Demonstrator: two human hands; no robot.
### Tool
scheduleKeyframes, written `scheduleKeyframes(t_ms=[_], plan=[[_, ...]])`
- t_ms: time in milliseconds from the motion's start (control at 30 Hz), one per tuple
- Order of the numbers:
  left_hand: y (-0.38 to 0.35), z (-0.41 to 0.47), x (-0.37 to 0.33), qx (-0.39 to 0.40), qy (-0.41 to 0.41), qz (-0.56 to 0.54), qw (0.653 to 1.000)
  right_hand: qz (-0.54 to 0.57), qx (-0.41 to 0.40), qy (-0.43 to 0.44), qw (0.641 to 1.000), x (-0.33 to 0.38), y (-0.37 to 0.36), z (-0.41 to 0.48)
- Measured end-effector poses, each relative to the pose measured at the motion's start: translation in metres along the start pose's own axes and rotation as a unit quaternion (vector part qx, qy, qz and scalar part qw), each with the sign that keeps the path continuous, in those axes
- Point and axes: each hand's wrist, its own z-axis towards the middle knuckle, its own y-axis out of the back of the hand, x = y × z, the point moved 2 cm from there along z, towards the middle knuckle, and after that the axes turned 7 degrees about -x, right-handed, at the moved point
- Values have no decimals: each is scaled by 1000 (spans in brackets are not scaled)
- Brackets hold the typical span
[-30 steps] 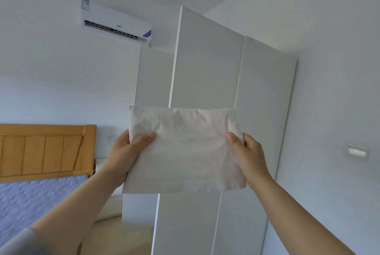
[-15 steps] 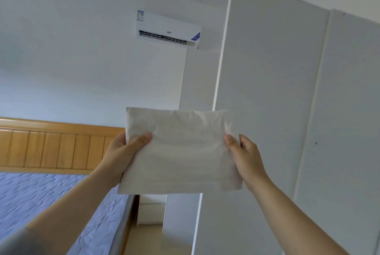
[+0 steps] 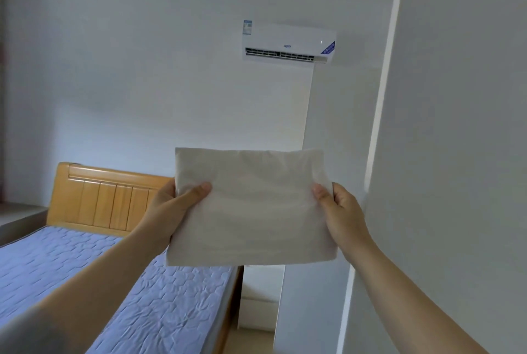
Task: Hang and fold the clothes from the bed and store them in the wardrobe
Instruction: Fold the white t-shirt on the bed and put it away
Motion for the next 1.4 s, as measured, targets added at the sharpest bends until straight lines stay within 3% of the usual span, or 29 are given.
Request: scheduleKeyframes(t_ms=[600,1067,1400], plan=[[-33,252,108,76,14,-46,996,-88,-149,24,985,-102,-119,172],[-171,343,180,153,18,-81,985,-140,-279,59,948,-188,-68,262],[-311,384,247,267,53,-125,954,-220,-361,53,905,-239,15,300]])
